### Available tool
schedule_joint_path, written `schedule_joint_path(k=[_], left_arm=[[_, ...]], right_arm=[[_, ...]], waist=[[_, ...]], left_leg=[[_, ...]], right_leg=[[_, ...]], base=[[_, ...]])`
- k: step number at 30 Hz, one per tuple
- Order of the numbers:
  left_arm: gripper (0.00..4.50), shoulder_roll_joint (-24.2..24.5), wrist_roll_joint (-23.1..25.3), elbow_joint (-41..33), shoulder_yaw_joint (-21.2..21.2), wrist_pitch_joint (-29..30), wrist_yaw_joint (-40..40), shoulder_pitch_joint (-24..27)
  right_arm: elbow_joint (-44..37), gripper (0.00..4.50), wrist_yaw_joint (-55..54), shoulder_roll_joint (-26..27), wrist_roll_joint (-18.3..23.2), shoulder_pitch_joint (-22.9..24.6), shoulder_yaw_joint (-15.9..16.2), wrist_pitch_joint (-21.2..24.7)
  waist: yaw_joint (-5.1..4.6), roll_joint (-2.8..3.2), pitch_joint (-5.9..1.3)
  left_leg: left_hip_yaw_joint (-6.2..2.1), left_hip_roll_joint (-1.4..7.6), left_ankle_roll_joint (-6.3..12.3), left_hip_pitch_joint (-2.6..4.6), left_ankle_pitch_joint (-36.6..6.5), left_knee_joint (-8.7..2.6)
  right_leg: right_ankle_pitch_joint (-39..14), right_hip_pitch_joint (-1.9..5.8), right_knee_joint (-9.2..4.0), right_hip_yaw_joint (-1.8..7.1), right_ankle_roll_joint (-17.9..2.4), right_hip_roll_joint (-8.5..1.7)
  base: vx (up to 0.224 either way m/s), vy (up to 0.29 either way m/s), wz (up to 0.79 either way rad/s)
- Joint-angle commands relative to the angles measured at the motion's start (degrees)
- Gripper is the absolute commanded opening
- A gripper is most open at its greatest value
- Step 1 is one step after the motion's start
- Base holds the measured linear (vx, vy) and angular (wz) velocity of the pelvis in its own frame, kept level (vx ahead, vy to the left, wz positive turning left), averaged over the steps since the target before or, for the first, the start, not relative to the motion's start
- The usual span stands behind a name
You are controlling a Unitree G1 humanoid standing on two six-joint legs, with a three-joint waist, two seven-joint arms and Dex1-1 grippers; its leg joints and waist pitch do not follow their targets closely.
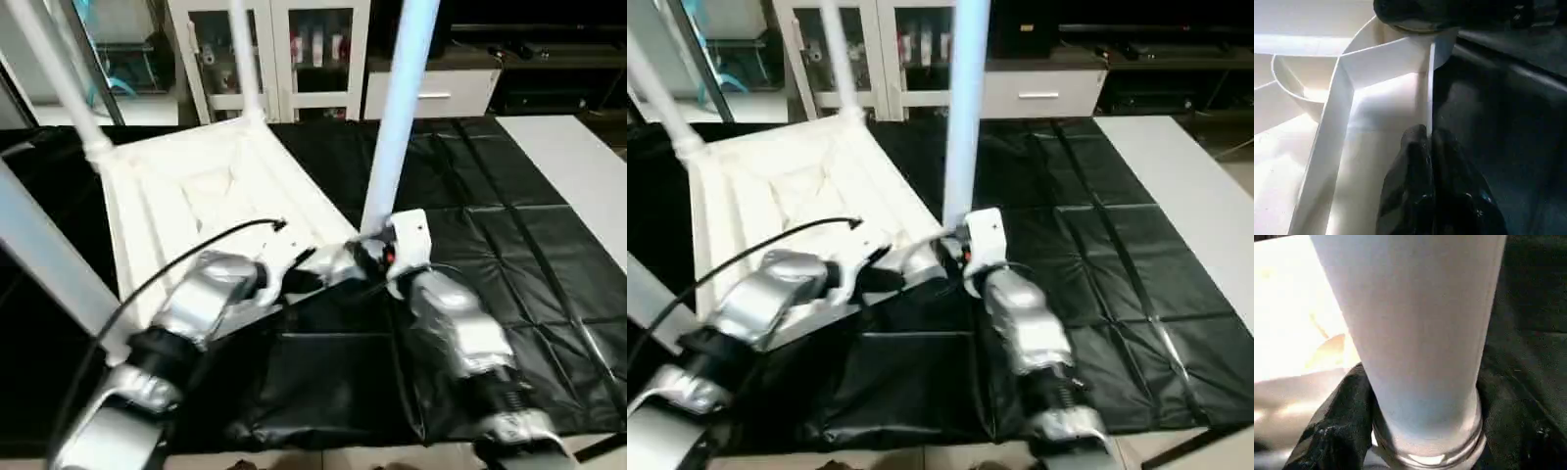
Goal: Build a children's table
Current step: Rotate leg to tighten
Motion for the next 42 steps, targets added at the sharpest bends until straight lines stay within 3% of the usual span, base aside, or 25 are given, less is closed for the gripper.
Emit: schedule_joint_path(k=[1, 2, 3, 4, 5, 7, 10, 17, 19, 21, 22, 25, 27, 29, 31, 38, 42], left_arm=[[0.00, -1.37, 1.14, 3.05, 0.97, -0.93, 5.20, -1.42], [0.00, -1.66, 1.08, 3.22, 1.05, -1.06, 5.19, -1.56], [0.00, -1.89, 1.06, 3.31, 1.15, -1.06, 5.18, -1.67], [0.00, -2.05, 1.05, 3.40, 1.21, -1.07, 5.21, -1.76], [0.00, -1.19, 1.22, 2.53, 0.46, -0.29, 3.60, -1.23], [0.00, -0.68, 1.32, 1.99, 0.07, -0.32, 2.90, -0.83], [0.00, 0.55, 0.96, 0.28, -0.55, -0.54, 0.36, 0.34], [0.00, 4.77, -0.15, -5.12, -3.25, -0.59, -8.06, 3.48], [0.00, 5.88, -0.63, -6.87, -3.87, 0.05, -9.92, 4.13], [0.00, 7.78, -1.40, -9.26, -4.95, 0.08, -13.49, 4.88], [0.00, 8.83, -1.79, -10.44, -5.46, -0.73, -15.59, 5.29], [0.00, 11.28, -2.63, -12.92, -6.68, -0.41, -20.30, 5.93], [0.00, 12.70, -3.08, -14.22, -7.44, -0.52, -23.03, 6.27], [0.00, 14.02, -3.82, -15.80, -8.00, -0.79, -25.77, 6.79], [0.00, 15.42, -4.97, -17.62, -8.61, -0.20, -28.41, 7.27], [0.00, 17.72, -5.82, -19.98, -9.21, 2.06, -31.06, 7.92], [0.00, 17.82, -5.38, -19.58, -8.81, 1.80, -30.53, 7.91]], right_arm=[[3.02, 2.65, 0.37, 3.96, 1.02, -0.37, 2.41, -0.16], [3.51, 2.65, 0.76, 4.40, 0.87, -0.81, 2.65, -0.64], [3.47, 2.65, 2.16, 4.69, 0.67, -1.15, 2.89, -1.58], [3.44, 3.21, 3.05, 4.87, 0.52, -1.37, 3.02, -2.25], [1.16, 3.21, 5.28, 4.03, -0.34, -0.59, 4.22, -3.40], [-0.11, 3.41, 7.08, 3.38, -0.20, 0.05, 4.80, -3.39], [-1.72, 3.63, 9.63, 1.04, -0.21, 1.14, 5.39, -4.21], [-8.84, 3.63, 21.76, -6.73, 0.42, 4.15, 8.73, -3.19], [-10.71, 3.63, 25.33, -8.71, 0.62, 4.85, 8.96, -2.86], [-12.81, 3.63, 30.58, -11.88, 1.39, 5.52, 9.73, -2.20], [-13.98, 3.63, 33.52, -13.79, 2.06, 5.88, 10.33, -1.63], [-15.82, 3.63, 38.79, -17.26, 3.35, 6.41, 11.20, -0.70], [-16.51, 3.63, 41.28, -18.70, 3.84, 6.68, 11.60, -0.27], [-17.33, 3.63, 43.74, -20.04, 4.05, 7.08, 11.98, 0.22], [-17.71, 3.63, 45.55, -21.04, 3.92, 7.56, 12.28, -0.06], [-19.55, 3.63, 51.94, -24.92, 4.86, 9.46, 14.30, -0.42], [-19.64, 3.63, 53.27, -25.84, 4.15, 10.03, 14.59, -1.10]], waist=[[-0.59, 0.03, -2.78], [-0.71, 0.16, -2.79], [-0.95, -0.14, -2.73], [-0.91, 0.03, -2.76], [-0.89, 0.03, -2.79], [-0.91, -0.31, -2.86], [-0.79, -0.24, -2.96], [-0.46, -0.17, -3.28], [-0.39, -0.29, -3.38], [-0.05, 0.05, -3.57], [0.03, -0.18, -3.77], [0.32, -0.03, -4.00], [0.65, -0.04, -4.06], [1.34, 0.11, -3.96], [1.98, 0.24, -3.94], [2.03, -0.10, -3.48], [2.12, -0.18, -3.53]], left_leg=[[-1.74, 1.96, -2.06, 2.03, -29.31, -4.89], [-1.93, 2.03, -2.13, 1.96, -29.79, -5.06], [-2.04, 2.16, -2.11, 1.59, -30.49, -5.37], [-2.00, 2.16, -2.15, 1.68, -30.81, -5.41], [-2.02, 2.20, -2.16, 1.74, -30.85, -5.46], [-2.01, 2.25, -1.62, 1.13, -29.63, -5.68], [-1.79, 2.27, -1.04, 1.09, -27.70, -5.58], [-1.28, 2.50, 0.39, 0.54, -21.87, -5.32], [-1.07, 2.53, 1.25, 0.47, -20.14, -5.14], [-0.93, 2.58, 1.95, 0.57, -17.85, -4.88], [-0.96, 2.66, 2.55, 0.37, -16.16, -4.78], [-0.71, 2.73, 4.27, 0.32, -11.56, -4.38], [-0.63, 2.73, 4.80, 0.44, -10.30, -4.24], [-0.47, 2.87, 5.03, 0.75, -9.93, -4.20], [-0.40, 3.05, 4.13, 1.04, -10.77, -4.30], [-0.44, 2.93, 1.44, 0.97, -16.65, -4.80], [-0.43, 2.89, 1.39, 0.96, -16.30, -4.68]], right_leg=[[-34.00, 0.40, -6.50, 1.03, -4.29, -2.52], [-33.27, 0.66, -6.40, 0.88, -4.41, -2.51], [-32.13, 0.93, -6.42, 0.82, -4.44, -2.45], [-31.57, 0.86, -6.35, 0.95, -4.65, -2.51], [-31.20, 0.84, -6.30, 1.03, -4.81, -2.55], [-29.15, 1.28, -5.99, 1.30, -5.52, -2.65], [-27.70, 1.23, -5.81, 1.61, -6.56, -2.84], [-19.02, 1.81, -4.68, 2.24, -9.66, -2.64], [-17.37, 2.06, -4.41, 2.30, -10.70, -2.58], [-15.25, 2.02, -4.15, 2.39, -11.88, -2.58], [-12.87, 2.41, -3.77, 2.28, -12.34, -2.35], [-6.22, 2.52, -3.07, 2.32, -14.47, -2.31], [-4.73, 2.48, -2.88, 2.25, -15.07, -2.23], [-4.59, 2.27, -2.81, 2.26, -15.65, -2.15], [-5.10, 2.03, -2.73, 2.30, -15.78, -2.07], [-13.28, 2.00, -3.46, 2.54, -13.31, -2.29], [-14.66, 1.88, -3.69, 2.61, -12.62, -2.34]], base=[[0.000, 0.000, 0.00], [0.000, 0.000, 0.00], [0.000, 0.000, 0.00], [0.000, 0.000, 0.00], [0.000, 0.000, 0.00], [0.000, 0.000, 0.00], [0.000, 0.000, 0.00], [0.000, 0.000, 0.00], [0.000, 0.000, 0.00], [0.000, 0.000, 0.00], [0.000, 0.000, 0.00], [0.000, 0.000, 0.00], [0.000, 0.000, 0.00], [0.000, 0.000, 0.00], [0.000, 0.000, 0.00], [0.000, 0.000, 0.00], [0.000, 0.000, 0.00]])
